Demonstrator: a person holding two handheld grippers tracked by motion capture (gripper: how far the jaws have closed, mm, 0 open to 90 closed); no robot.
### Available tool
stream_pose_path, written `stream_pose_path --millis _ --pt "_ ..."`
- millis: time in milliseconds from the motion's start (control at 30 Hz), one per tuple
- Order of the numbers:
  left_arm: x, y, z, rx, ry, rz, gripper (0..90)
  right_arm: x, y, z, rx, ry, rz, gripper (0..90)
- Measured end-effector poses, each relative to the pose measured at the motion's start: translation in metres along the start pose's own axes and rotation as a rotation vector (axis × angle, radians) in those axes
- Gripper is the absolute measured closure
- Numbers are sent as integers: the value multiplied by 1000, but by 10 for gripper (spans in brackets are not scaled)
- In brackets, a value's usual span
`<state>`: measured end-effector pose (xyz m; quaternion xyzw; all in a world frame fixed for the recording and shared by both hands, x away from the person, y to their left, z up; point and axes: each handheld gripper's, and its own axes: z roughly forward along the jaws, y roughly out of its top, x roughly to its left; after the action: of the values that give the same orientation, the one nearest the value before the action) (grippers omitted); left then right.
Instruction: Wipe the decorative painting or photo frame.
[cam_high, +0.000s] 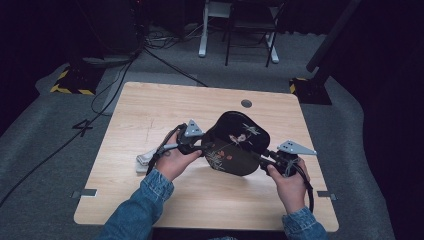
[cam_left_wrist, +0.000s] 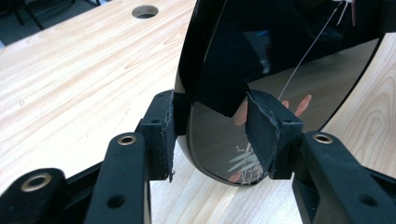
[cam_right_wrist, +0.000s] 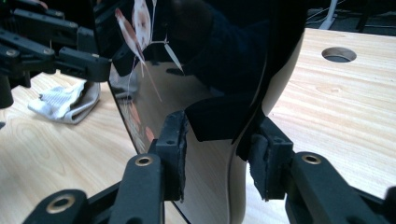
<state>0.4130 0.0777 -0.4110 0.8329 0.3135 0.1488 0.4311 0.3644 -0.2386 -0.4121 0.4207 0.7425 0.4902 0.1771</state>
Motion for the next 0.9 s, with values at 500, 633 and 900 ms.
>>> stream_pose_path --millis 500,633,900 --pt "14 8 -6 -2 48 -95 575 -17 15 30 -19 50 85 570" --pt "16 7 -6 -5 58 -104 590 -21 20 38 -38 51 89 554" --pt "14 4 -2 -11 105 -73 588 -23 19 50 -33 36 25 521"
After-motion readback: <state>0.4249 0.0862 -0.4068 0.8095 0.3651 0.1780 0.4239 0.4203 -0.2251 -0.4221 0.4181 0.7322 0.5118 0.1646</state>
